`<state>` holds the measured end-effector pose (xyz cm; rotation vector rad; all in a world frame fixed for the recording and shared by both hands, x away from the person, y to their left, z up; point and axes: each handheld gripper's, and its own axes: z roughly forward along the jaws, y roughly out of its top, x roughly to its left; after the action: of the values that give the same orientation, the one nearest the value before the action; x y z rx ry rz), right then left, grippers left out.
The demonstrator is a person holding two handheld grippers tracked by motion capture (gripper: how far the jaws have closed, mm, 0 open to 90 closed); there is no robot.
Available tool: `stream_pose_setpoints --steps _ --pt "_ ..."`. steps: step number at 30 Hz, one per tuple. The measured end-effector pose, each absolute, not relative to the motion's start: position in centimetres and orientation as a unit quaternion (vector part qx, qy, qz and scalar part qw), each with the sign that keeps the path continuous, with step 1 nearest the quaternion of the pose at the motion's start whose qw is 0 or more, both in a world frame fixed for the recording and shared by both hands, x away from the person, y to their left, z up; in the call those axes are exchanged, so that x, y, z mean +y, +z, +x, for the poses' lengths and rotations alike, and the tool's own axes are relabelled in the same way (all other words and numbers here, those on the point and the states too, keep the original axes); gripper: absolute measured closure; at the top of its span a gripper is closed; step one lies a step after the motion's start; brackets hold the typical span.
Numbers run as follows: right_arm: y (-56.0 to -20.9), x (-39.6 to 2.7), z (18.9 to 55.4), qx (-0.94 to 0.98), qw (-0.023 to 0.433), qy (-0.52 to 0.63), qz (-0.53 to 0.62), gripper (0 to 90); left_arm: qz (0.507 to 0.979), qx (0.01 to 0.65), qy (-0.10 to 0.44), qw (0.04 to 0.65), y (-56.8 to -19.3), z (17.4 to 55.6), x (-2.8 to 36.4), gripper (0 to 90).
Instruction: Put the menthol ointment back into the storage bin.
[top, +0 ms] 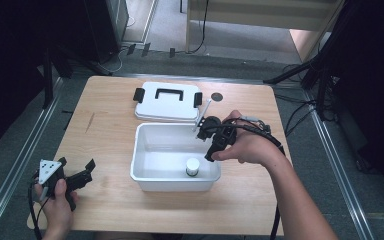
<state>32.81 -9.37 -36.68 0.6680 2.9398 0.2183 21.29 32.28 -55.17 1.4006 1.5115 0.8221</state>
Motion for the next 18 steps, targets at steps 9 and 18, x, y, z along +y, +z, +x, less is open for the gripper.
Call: stream_pose_setpoints --steps 9,18 --pt "-36.6 -13.0 32.9 0.96 0.065 0.094 0.257 43.1 0.565 0.61 0.333 0.444 -55.2 21.3 32.2 0.0" --pt "-39.3 -17.1 32.9 0.917 0.097 0.194 0.334 34.7 0.566 0.61 0.332 0.444 -55.2 21.3 32.3 0.0"
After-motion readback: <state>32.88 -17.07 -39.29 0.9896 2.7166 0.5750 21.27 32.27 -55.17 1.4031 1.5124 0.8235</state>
